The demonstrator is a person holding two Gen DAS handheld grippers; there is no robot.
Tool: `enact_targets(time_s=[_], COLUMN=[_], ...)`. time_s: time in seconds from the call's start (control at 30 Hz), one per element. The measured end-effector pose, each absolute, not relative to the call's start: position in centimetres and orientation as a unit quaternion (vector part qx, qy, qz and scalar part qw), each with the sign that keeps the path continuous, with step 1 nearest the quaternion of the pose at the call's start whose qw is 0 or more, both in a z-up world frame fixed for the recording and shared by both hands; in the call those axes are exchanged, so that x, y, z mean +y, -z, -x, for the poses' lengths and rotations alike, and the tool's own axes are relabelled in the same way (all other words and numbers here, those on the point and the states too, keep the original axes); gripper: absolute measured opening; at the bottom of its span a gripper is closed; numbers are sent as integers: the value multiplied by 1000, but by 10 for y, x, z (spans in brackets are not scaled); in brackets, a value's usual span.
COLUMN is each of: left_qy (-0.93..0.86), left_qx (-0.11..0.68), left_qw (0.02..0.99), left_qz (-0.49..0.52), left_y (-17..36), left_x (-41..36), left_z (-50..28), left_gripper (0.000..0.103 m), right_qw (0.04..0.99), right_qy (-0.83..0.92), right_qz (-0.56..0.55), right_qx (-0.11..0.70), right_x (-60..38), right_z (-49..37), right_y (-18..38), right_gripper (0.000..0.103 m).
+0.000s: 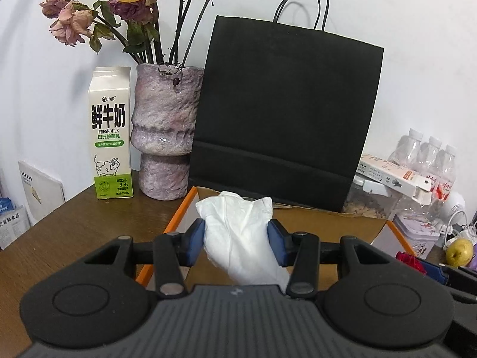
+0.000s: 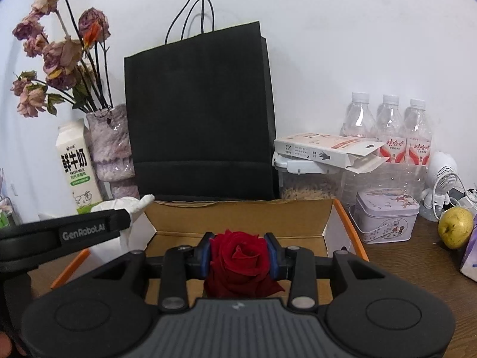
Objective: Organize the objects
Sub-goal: 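Carry the rose and white cloth with both tools over the red box, then open both tools to drop the rose and cloth into the box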
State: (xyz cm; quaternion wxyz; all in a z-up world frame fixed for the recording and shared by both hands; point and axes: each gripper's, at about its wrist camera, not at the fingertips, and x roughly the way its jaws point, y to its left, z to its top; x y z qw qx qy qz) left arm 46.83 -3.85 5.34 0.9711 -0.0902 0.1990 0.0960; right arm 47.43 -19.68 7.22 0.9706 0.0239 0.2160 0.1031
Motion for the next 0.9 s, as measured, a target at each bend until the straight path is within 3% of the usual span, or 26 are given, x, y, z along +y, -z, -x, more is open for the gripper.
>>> enact_targets(time_s=[0.2,0.33,0.37,0.4,0.47,0.5,0.53,0.9], left_qy=[-98,-96,-97,-100,-99,-99,-99,-103], left_qx=[181,188,187,186,181,177,169,154], left_qw=[976,975,975,975,976,976,977,978], left_qz=[69,63,64,67,76,81,87,96], left_y=[-51,-50,-50,-50,-52,-53,-54,-67], left_x=[-43,-45,-44,-44,-42,-41,-40,-40], left_z=[-468,-469,-469,-468,-466,-465,-462,-451], left_gripper=[48,60,63,73,88,101,103,103], right_qw=[972,971,970,971,972,973,974,978], right_qy=[-98,-97,-96,-94,-87,-82,-78,-67], right_qz=[-25,-25,-25,-25,-27,-27,-27,-29], right_qx=[214,219,220,219,218,215,213,197], right_x=[-196,-196,-196,-196,-197,-198,-198,-200], right_z=[-481,-484,-484,-484,-484,-483,-482,-471], right_y=[-62,-57,-57,-57,-57,-57,-58,-72], right_gripper=[34,40,45,52,88,94,98,103])
